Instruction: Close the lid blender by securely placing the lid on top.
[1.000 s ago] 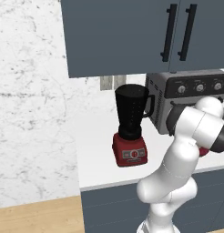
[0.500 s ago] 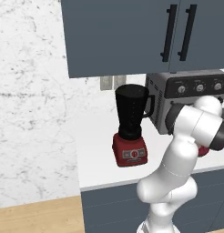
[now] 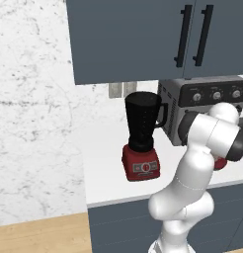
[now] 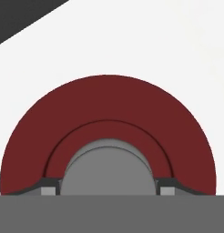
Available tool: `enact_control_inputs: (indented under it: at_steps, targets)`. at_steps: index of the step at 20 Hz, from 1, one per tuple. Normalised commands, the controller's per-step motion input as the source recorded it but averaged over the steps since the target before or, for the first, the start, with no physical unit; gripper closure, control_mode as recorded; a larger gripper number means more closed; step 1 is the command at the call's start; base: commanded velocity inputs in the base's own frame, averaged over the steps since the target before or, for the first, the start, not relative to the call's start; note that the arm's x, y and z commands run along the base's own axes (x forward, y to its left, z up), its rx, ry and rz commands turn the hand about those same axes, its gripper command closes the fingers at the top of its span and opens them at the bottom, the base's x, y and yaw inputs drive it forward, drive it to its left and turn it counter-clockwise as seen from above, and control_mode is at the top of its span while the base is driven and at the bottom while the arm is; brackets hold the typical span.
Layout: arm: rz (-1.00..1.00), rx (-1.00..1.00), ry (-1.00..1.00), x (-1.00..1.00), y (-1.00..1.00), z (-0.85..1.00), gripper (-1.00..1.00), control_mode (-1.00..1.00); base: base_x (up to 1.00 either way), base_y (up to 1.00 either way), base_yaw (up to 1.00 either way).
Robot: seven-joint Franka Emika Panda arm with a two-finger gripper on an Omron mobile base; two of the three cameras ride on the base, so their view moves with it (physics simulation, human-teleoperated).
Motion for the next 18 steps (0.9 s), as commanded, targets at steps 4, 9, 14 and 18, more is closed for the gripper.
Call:
enact_control_inputs:
  at_steps: [4,9,14,18]
  targets:
    - [0.00,0.00,0.00,0.00,0.00,0.00,1.00,-1.00,0.00,0.00,0.00]
    - [0.00,0.00,-0.09,-0.23,0.00,0.30,1.00,-1.00,0.00,0.00,0.00]
    - [-0.01,-0.01,-0.23,-0.54,0.05,0.91,1.00,-1.00,0.00,0.00,0.00]
    - [-0.02,-0.02,-0.21,-0.61,0.14,1.00,1.00,-1.00,0.00,0.00,0.00]
